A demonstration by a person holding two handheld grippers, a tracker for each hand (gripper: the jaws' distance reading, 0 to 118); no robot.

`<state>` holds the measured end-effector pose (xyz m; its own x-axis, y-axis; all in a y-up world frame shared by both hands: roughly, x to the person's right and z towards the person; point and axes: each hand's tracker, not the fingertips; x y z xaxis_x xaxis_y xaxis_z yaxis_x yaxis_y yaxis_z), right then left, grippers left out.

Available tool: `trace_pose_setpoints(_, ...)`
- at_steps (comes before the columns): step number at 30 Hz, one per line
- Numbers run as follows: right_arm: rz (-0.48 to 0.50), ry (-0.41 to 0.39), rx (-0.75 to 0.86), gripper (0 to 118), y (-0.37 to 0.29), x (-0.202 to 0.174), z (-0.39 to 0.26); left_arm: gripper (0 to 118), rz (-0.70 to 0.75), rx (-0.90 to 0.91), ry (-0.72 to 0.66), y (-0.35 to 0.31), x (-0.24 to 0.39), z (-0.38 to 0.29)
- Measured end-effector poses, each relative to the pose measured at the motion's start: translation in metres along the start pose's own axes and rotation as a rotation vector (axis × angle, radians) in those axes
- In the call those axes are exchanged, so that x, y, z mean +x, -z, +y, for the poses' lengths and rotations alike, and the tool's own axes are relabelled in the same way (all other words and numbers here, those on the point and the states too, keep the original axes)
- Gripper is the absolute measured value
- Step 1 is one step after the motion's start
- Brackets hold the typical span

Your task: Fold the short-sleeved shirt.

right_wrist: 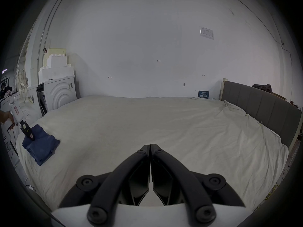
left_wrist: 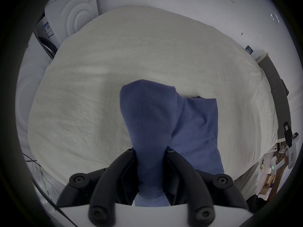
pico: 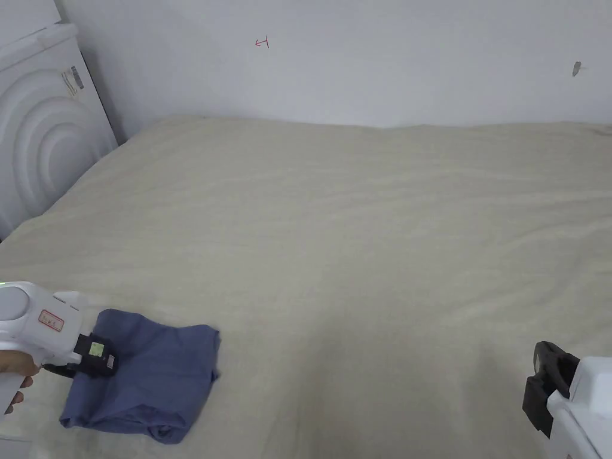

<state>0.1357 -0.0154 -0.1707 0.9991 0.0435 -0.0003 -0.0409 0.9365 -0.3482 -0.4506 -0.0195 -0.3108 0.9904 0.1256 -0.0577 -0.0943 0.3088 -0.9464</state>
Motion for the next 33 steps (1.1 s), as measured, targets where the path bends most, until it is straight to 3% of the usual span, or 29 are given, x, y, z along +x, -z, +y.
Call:
trace_pose_setpoints(1, 0.001, 0.001, 0.000, 1, 0.000, 0.001, 0.000, 25, 0.008, 0.002, 0.008, 0.000, 0.002, -0.001)
trace_pose_setpoints(3, -0.002, 0.001, 0.001, 1, -0.001, 0.001, 0.000, 49, 0.049, 0.018, 0.021, 0.000, 0.002, 0.000)
trace_pose_setpoints(5, -0.001, 0.001, 0.001, 1, -0.002, 0.002, 0.000, 95, 0.060, 0.036, 0.019, -0.001, 0.001, 0.000)
trace_pose_setpoints(6, 0.000, 0.002, 0.003, 1, -0.003, 0.002, 0.000, 111, 0.060, 0.052, 0.001, -0.003, -0.003, 0.001)
trace_pose_setpoints(7, 0.000, 0.001, 0.004, 1, -0.004, 0.002, 0.001, 117, 0.068, 0.058, -0.009, -0.004, -0.003, 0.001)
trace_pose_setpoints(16, -0.004, 0.014, 0.042, 1, -0.013, 0.012, 0.012, 117, 0.046, 0.219, -0.072, -0.044, -0.011, -0.001)
trace_pose_setpoints(18, -0.005, 0.009, 0.060, 1, -0.015, 0.014, 0.018, 111, 0.088, 0.303, -0.064, -0.055, -0.003, -0.004)
trace_pose_setpoints(21, -0.007, -0.004, 0.088, 1, -0.018, 0.018, 0.027, 76, 0.165, 0.444, 0.006, -0.069, 0.016, -0.013)
trace_pose_setpoints(24, -0.010, -0.014, 0.118, 1, -0.021, 0.021, 0.035, 67, 0.229, 0.583, 0.059, -0.079, 0.037, -0.022)
trace_pose_setpoints(29, -0.015, -0.021, 0.166, 1, -0.029, 0.028, 0.048, 24, 0.225, 0.779, 0.047, -0.097, 0.071, -0.035)
trace_pose_setpoints(33, -0.021, -0.025, 0.203, 1, -0.036, 0.034, 0.057, 5, 0.216, 0.918, 0.095, -0.108, 0.106, -0.048)
